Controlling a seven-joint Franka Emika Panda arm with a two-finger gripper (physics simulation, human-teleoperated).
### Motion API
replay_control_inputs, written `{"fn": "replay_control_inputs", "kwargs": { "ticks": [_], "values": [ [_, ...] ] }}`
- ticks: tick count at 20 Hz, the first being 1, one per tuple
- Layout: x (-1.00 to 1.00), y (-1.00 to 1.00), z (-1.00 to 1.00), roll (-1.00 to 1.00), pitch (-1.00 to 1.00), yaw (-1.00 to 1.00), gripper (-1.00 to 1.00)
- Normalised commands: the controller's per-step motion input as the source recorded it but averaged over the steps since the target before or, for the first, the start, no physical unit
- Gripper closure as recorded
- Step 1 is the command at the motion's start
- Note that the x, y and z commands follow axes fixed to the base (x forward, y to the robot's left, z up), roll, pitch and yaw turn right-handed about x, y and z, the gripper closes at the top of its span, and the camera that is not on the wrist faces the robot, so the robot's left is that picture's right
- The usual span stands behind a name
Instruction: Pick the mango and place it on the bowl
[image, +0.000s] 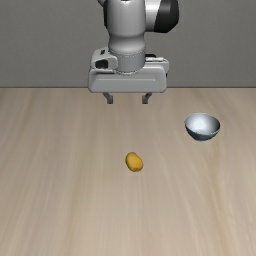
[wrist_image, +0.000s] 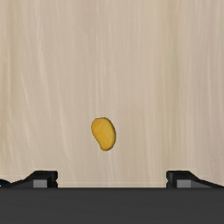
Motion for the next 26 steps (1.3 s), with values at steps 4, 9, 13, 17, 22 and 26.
{"fn": "replay_control_inputs", "kwargs": {
  "ticks": [4, 9, 13, 17, 22, 26],
  "values": [
    [0.00, 0.25, -0.75, 0.00, 0.00, 0.00, -1.00],
    [0.00, 0.00, -1.00, 0.00, 0.00, 0.00, -1.00],
    [0.00, 0.00, -1.00, 0.00, 0.00, 0.00, -1.00],
    [0.00, 0.00, -1.00, 0.00, 0.00, 0.00, -1.00],
    [-0.20, 0.00, -0.60, 0.00, 0.00, 0.00, 1.00],
    [0.00, 0.00, 0.00, 0.00, 0.00, 0.00, 1.00]
  ]
}}
